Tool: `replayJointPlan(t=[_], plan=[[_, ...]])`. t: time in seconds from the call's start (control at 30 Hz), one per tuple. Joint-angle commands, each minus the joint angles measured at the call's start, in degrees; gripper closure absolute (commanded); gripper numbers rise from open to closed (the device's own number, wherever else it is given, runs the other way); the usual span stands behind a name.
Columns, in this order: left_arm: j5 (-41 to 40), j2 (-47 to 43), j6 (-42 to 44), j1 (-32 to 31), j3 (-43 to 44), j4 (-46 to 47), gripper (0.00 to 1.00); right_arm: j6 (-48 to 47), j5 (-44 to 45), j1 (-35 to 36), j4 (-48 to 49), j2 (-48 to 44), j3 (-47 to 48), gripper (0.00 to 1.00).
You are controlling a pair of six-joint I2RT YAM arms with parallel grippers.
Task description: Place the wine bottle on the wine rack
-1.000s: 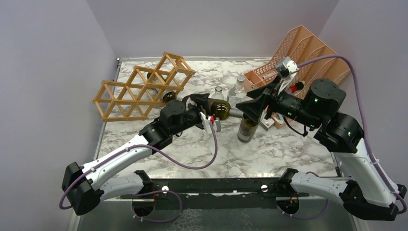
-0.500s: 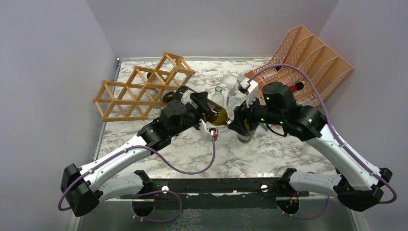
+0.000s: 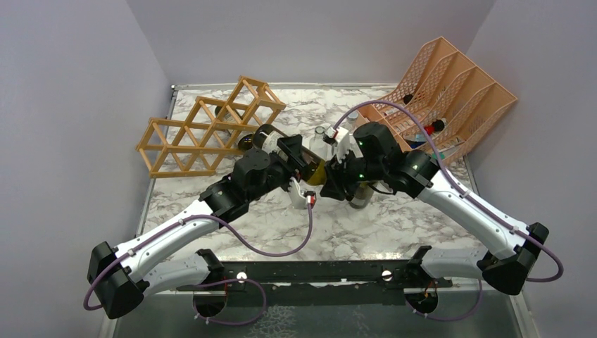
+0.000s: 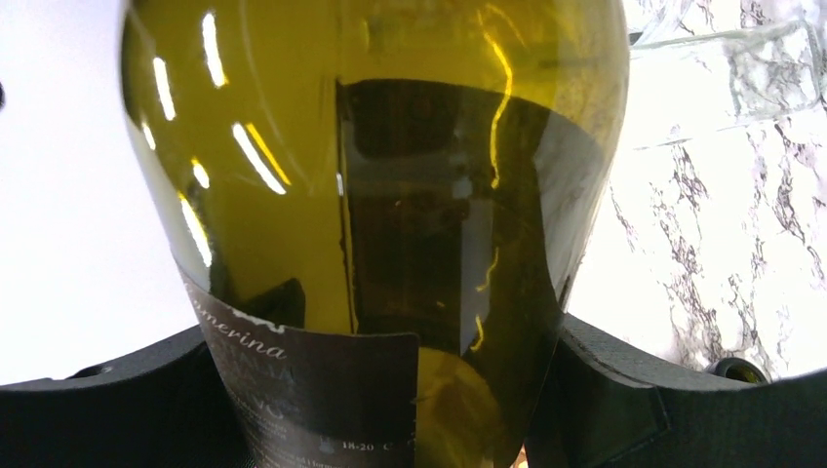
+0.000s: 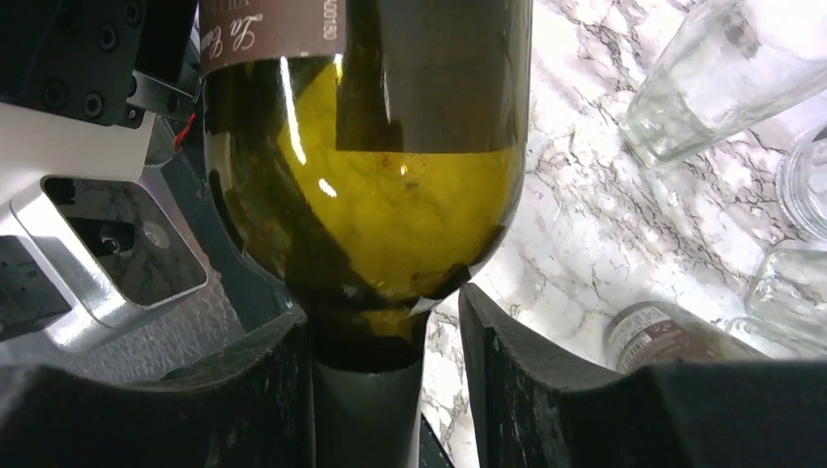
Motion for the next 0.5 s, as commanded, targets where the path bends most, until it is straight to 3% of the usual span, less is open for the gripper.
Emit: replayJointPlan(t=[0.0, 0.13, 0.33, 0.4, 0.43, 0.47], plan=[[-1.0, -1.5, 3.0, 0.1, 1.1, 4.5, 1.0, 0.4, -2.4, 0.0, 4.7, 1.3, -0.9, 0.49], [-2.5, -0.9, 3.7, 0.1, 1.0, 5.1, 1.0, 0.6, -1.6, 0.0, 4.7, 2.2, -0.8, 0.54], [-1.6, -0.5, 1.5, 0.1, 1.5, 5.3, 1.0, 1.0, -0.3, 0.0, 5.9, 1.9, -1.5, 0.98], [-1.5, -0.5, 1.3, 0.1, 1.3, 5.4, 0.99, 1.6, 0.7, 0.0, 6.7, 1.0, -1.6, 0.99], [-1.6, -0.7, 1.1, 0.1, 0.9, 5.6, 0.92, 1.8, 1.1, 0.0, 7.3, 0.6, -1.7, 0.99], [-1.6, -0.9, 0.8, 0.1, 0.6, 6.0, 0.78, 2.1, 1.5, 0.0, 8.0, 0.0, -1.8, 0.99]])
